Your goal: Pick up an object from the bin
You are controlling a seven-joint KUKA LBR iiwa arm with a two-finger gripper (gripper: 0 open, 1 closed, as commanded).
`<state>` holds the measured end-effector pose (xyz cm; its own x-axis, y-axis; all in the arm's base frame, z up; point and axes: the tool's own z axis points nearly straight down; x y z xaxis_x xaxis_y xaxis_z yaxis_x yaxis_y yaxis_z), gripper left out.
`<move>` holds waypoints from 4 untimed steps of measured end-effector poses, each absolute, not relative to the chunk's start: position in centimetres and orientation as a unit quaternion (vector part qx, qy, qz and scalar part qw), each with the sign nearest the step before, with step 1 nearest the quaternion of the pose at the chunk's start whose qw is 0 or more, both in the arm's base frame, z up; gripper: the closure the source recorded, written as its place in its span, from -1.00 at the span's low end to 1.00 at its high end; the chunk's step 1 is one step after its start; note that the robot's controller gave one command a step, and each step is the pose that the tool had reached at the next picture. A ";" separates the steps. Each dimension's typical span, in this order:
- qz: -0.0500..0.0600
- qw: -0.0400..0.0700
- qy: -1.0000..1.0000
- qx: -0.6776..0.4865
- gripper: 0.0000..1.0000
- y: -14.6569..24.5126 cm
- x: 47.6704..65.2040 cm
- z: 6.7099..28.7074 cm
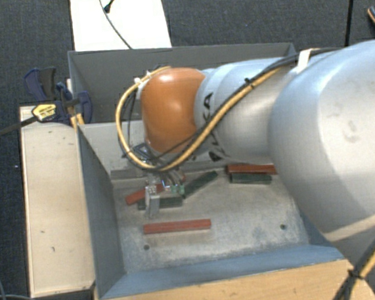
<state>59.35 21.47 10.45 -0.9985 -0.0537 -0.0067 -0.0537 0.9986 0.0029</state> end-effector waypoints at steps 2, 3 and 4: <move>-0.001 -0.001 0.979 0.206 -1.00 19.8 58.5 7.0; 0.000 -0.001 0.979 0.206 1.00 19.9 58.5 7.1; 0.002 0.004 0.979 0.204 1.00 19.9 58.7 16.5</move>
Offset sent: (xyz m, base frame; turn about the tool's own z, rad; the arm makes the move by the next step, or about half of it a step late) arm -0.0051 0.0208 -0.0345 0.1318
